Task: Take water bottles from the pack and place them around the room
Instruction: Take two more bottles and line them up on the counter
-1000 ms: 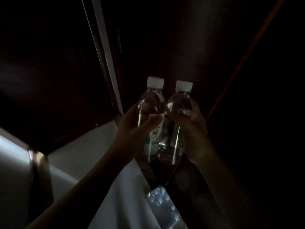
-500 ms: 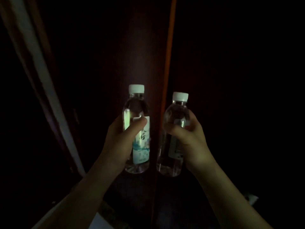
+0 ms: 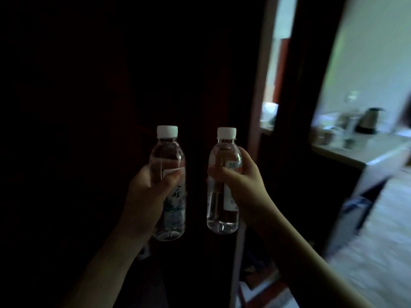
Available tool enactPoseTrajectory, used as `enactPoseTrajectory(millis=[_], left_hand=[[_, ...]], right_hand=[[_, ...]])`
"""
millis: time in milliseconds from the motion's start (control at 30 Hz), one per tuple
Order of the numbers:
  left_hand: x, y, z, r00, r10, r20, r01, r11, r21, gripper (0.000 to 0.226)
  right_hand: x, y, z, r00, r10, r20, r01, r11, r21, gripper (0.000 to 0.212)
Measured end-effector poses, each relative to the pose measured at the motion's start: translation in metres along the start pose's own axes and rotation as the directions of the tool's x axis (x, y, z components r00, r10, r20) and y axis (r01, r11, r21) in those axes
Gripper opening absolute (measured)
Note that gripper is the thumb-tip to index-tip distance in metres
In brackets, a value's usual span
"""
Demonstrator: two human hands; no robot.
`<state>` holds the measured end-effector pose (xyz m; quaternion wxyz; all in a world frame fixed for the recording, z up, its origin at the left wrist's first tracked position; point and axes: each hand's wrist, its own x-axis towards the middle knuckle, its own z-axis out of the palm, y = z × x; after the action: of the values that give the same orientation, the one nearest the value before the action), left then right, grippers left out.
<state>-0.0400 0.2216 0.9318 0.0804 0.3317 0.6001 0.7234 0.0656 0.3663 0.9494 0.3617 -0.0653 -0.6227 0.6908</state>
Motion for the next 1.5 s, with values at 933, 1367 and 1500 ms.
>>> enactPoseTrajectory(millis=[933, 1367, 1500], left_hand=[[0.008, -0.055, 0.713, 0.713, 0.022, 0.701, 0.275, 0.911, -0.308, 0.046], [0.147, -0.125, 0.954, 0.591, 0.121, 0.797, 0.256, 0.909, -0.328, 0.034], [0.173, -0.142, 1.024, 0.530, 0.110, 0.841, 0.291, 0.908, -0.302, 0.035]], right_hand=[[-0.089, -0.179, -0.629, 0.593, -0.314, -0.741, 0.050, 0.933, -0.356, 0.031], [0.061, -0.170, -0.827, 0.427, -0.380, -0.821, 0.004, 0.908, -0.418, 0.028], [0.091, -0.172, -0.885, 0.372, -0.390, -0.842, -0.026, 0.903, -0.429, 0.030]])
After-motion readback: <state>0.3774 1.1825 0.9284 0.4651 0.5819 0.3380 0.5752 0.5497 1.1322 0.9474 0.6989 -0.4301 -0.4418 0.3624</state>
